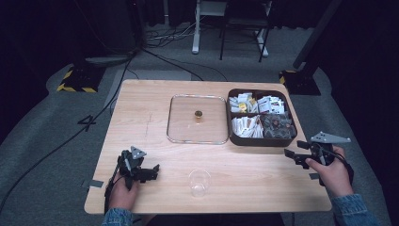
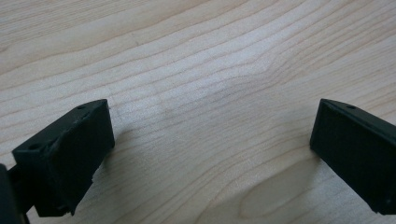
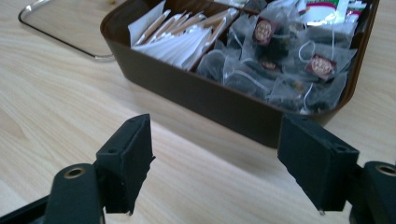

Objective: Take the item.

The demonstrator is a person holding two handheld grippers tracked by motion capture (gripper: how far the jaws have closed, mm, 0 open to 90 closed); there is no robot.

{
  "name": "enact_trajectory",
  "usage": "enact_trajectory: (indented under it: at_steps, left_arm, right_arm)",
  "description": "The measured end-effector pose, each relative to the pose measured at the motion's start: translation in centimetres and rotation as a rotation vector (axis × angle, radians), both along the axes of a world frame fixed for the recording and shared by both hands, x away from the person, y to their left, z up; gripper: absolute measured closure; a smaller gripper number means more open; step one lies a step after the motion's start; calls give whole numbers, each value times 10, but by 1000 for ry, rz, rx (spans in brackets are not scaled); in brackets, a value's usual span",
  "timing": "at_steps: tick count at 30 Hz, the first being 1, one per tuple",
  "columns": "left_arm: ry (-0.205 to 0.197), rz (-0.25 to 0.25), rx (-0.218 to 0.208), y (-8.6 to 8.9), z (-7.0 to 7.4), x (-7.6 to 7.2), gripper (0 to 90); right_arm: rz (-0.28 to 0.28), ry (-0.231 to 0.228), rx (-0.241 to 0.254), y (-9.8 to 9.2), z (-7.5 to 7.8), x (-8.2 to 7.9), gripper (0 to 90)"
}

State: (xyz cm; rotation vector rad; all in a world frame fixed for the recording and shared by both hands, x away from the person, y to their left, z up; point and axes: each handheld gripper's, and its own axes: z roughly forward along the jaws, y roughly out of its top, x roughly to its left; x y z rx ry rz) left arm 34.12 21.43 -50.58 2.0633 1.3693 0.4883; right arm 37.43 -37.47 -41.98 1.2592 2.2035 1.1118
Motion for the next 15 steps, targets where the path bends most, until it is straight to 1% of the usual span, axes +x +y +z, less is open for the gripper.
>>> enact_trajectory:
  at_steps: [2,3,5,7,9,10,11,12,13,15]
  left_arm:
    - [-1,4,-1,0,0,0,1]
    - [-1,3,1,0,0,-1,1]
    - [0,3,1,0,0,-1,1]
    - [0,3,0,0,0,-1,1]
    - [0,3,1,0,0,-1,1]
    - [0,3,0,0,0,-1,1]
    - [0,3,1,0,0,-1,0]
    - [0,2,1,0,0,0,0]
    - [0,4,-1,0,0,0,0]
    - [1,-1,1,0,0,0,0]
  right_arm:
    - [-4,-2,2,0,2,4,267]
    - [-7,-9,10,-1,3,10,266]
    - [-7,-14,16,-2,4,12,267]
    - [-23,-33,48,-5,6,19,267]
    - [-26,-37,47,-5,6,21,266]
    - [-29,-47,45,-5,7,24,267]
    - [-36,-59,47,-6,9,30,267]
    - [-36,-59,47,-6,9,30,267]
    - [-42,-73,54,-6,10,36,268]
    - [-50,-75,57,-6,11,39,269]
